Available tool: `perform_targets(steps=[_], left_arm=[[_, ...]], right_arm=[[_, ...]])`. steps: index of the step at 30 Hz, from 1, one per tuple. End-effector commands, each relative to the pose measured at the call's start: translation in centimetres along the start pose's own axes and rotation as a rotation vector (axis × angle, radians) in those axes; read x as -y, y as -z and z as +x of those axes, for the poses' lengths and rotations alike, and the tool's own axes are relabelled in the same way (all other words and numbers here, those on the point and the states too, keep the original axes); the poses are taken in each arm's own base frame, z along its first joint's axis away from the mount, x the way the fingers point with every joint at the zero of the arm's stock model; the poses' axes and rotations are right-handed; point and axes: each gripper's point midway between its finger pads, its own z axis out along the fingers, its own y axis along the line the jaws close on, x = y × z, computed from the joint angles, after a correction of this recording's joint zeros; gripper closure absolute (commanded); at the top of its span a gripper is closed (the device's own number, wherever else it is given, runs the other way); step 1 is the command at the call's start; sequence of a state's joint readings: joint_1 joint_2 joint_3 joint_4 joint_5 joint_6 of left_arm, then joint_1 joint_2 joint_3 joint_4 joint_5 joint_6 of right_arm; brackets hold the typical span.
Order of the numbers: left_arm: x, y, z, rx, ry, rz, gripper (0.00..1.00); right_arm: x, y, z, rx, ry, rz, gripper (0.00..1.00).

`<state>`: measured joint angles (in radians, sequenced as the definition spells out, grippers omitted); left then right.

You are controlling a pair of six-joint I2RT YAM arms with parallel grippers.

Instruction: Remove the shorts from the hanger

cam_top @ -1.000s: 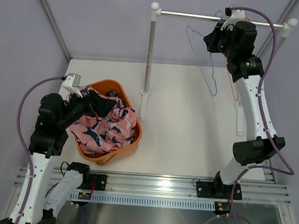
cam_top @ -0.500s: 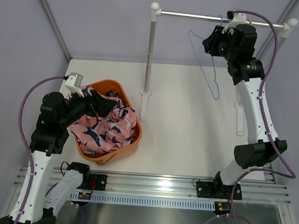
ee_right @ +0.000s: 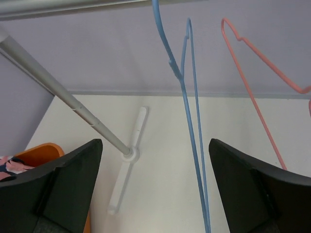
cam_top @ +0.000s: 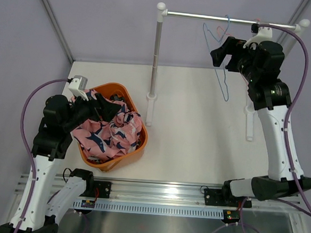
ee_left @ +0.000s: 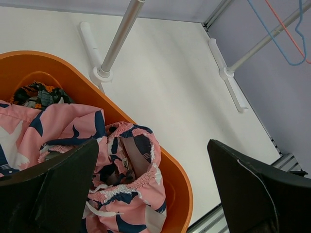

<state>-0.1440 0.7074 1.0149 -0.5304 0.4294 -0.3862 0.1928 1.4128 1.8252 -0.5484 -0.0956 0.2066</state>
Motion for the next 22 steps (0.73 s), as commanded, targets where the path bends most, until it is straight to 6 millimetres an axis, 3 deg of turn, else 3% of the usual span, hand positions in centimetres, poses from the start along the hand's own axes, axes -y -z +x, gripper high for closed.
perform_targets(steps=[1,2,3,4,5,6,7,8,10,11,17,22], left_arm=[[0.1,0.2,-0.6,0.044,-0.063,-0.003,0.01],[-0.1,0.2,-0.7,0.055,-0.072,-0.017,0.01],[0.0,0.1,-0.4,0.05,-0.091,-0.013,0.01],[-0.5,0.0,0.0,0.048,-0.099,-0.032,0.01],[-0.4,0.1,0.1,0.052,-0.112,-0.033,0.01],[-0.5,0.0,0.2,0.057,-0.124,-0.04,0.01],[-0.8,0.0,0.4,0.06,-0.144,-0.057,0.01],[-0.9,0.0,0.7,0.061,-0.154,-0.062,0.01],[-1.3,-0.1,1.1,0.059,-0.167,-0.08,0.01],[-1.6,-0.2,1.4,0.052,-0.167,-0.087,0.01],[-2.4,-0.5,2.1,0.04,-0.165,-0.115,0.01],[-2.4,-0.4,2.2,0.039,-0.168,-0.115,0.01]], right_arm=[[-0.5,4.2,-1.1,0.076,-0.062,-0.004,0.01],[0.0,4.3,0.9,0.044,-0.077,0.007,0.01],[-0.1,6.2,0.6,0.078,-0.098,0.01,0.01],[-0.2,6.7,0.8,0.093,-0.112,0.006,0.0],[0.6,6.7,3.4,0.053,-0.122,0.024,0.0],[0.3,8.5,3.2,0.087,-0.127,0.012,0.0],[0.5,8.9,3.9,0.089,-0.128,0.016,0.01],[1.2,9.0,5.9,0.056,-0.133,0.034,0.01],[1.4,10.6,6.7,0.071,-0.146,0.04,0.01],[1.7,10.7,8.5,0.041,-0.15,0.042,0.0],[2.0,13.6,12.0,0.053,-0.168,0.021,0.0],[3.0,14.0,13.4,0.058,-0.154,0.058,0.0]])
